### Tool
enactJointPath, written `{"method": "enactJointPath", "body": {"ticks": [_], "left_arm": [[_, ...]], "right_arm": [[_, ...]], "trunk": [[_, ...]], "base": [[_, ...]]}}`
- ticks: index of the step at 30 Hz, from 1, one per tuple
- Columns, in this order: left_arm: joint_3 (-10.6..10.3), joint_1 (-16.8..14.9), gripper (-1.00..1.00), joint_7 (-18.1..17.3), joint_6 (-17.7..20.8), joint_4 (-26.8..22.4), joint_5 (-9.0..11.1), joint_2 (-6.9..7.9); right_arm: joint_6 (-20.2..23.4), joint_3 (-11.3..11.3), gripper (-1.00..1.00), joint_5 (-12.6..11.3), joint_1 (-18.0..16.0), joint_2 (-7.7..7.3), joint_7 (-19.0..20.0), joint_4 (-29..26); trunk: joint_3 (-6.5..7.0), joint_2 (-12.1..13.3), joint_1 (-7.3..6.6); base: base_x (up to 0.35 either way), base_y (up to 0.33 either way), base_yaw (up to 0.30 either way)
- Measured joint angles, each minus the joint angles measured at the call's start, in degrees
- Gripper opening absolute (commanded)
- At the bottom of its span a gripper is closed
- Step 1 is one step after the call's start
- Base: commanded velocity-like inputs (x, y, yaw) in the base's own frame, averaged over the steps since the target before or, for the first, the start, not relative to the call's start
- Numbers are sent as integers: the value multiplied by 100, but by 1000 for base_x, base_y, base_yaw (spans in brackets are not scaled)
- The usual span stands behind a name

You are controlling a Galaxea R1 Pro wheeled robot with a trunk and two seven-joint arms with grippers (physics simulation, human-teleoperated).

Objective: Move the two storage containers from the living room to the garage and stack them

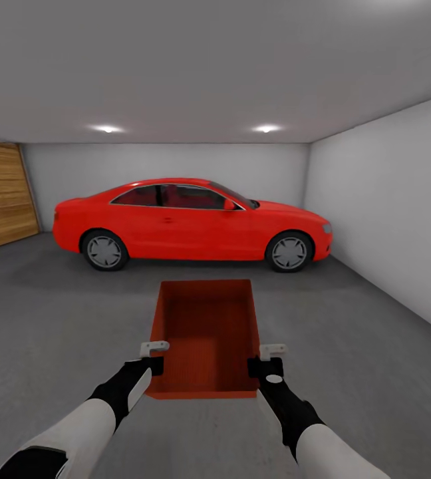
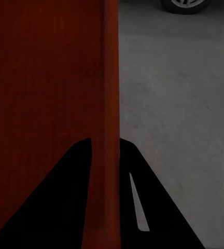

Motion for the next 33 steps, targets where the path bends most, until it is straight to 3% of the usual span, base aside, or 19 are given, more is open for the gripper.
{"method": "enactJointPath", "body": {"ticks": [10,33], "left_arm": [[-1,-1,-100,3,-1,1,2,-1],[-13,-2,-100,3,0,3,9,0]], "right_arm": [[0,-1,-100,-1,1,-1,0,-1],[0,1,-100,-7,2,-1,-1,-1]], "trunk": [[0,0,0],[0,0,0]], "base": [[322,0,-32],[322,91,-233]]}}
